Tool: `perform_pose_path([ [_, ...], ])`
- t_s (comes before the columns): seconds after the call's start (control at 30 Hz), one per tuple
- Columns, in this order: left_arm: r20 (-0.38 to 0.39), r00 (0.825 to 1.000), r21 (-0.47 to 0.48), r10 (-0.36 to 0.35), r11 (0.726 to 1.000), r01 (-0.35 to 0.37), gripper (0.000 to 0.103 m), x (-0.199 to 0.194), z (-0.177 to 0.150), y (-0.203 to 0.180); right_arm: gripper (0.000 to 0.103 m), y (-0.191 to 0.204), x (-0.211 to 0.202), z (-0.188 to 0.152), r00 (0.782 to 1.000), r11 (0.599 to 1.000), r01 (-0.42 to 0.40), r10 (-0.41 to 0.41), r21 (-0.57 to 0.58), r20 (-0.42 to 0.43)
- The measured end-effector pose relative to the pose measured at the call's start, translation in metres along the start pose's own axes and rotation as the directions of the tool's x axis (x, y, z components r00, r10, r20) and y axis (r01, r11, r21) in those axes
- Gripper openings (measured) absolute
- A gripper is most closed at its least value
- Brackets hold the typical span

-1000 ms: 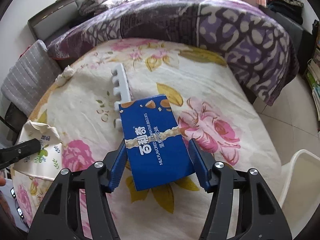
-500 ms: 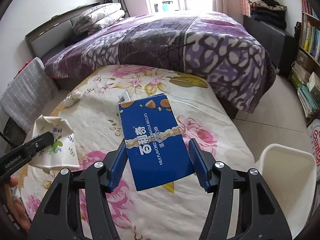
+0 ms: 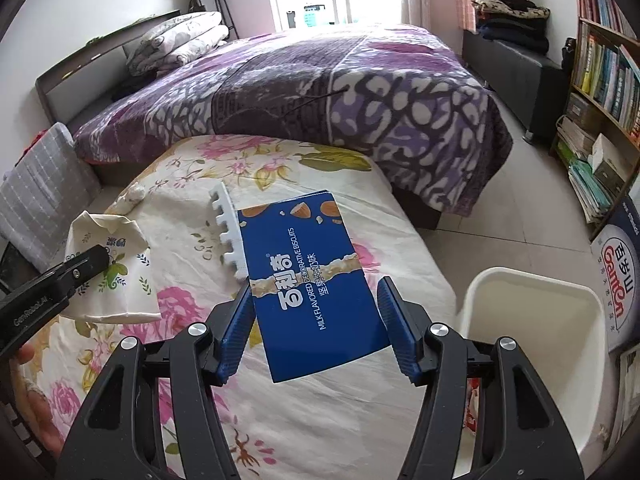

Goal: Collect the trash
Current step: 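Carry the blue box over the bin and open the right tool while the left tool carries the cup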

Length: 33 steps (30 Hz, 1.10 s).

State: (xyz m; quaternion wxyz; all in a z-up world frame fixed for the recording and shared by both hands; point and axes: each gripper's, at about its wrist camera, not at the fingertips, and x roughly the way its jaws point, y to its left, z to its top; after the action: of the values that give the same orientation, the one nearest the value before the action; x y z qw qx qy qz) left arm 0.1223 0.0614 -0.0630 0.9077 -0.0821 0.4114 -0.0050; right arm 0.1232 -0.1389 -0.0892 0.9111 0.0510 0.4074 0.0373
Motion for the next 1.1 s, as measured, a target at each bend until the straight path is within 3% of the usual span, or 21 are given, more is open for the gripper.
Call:
perform_pose_path([
  [0.53, -0.014, 0.997, 0.075, -0.069, 0.995, 0.07, 0.027, 0.002, -0.009, -0.06, 0.058, -0.082, -0.026, -0.01, 0.992, 0.98, 0.128, -0.124, 0.15, -0.034],
  [1.1, -0.054, 0.981, 0.204, -0.184, 0.96, 0.192, 0.027, 0.001, -0.032, -0.146, 0.062, -0.176, -0.042, -0.036, 0.949, 0.9, 0.308, -0.269, 0.31, -0.164],
])
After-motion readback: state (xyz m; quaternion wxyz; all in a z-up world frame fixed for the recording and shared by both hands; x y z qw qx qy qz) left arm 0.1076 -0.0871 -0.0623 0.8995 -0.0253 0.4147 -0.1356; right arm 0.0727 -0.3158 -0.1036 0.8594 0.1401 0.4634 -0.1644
